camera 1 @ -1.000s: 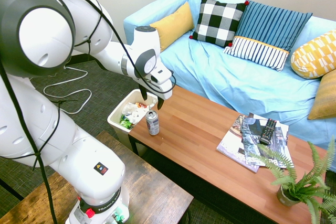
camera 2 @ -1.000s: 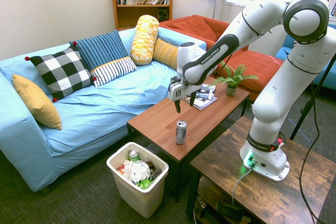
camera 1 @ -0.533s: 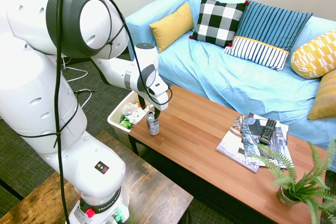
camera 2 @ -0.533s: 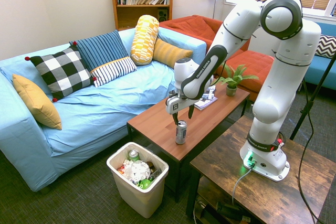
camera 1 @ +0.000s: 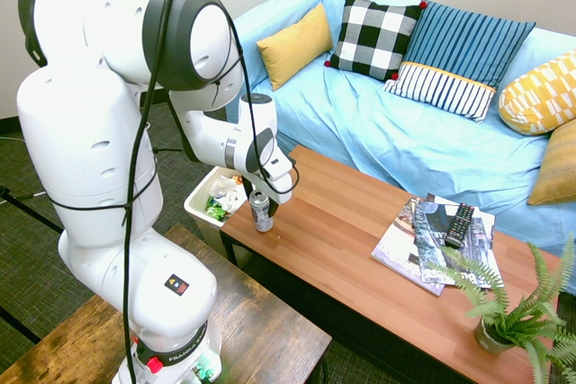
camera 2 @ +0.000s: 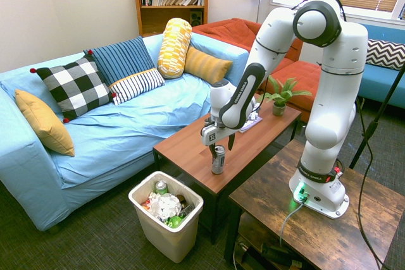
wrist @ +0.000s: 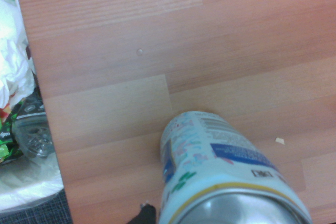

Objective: Throw the can in the trash bin

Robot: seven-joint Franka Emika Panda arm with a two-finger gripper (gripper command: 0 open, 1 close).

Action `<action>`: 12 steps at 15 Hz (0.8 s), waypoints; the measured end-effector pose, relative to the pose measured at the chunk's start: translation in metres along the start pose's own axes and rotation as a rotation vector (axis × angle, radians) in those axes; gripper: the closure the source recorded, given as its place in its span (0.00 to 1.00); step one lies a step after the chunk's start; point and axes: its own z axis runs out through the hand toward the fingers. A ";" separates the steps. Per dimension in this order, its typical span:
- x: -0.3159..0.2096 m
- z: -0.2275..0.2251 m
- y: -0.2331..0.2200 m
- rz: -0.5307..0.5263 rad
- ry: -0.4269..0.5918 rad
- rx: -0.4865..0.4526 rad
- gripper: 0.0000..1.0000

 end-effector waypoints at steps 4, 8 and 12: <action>0.001 0.019 -0.007 -0.002 -0.006 -0.011 1.00; 0.002 0.027 -0.011 -0.001 -0.003 -0.013 1.00; 0.002 0.027 -0.012 0.011 -0.007 -0.012 1.00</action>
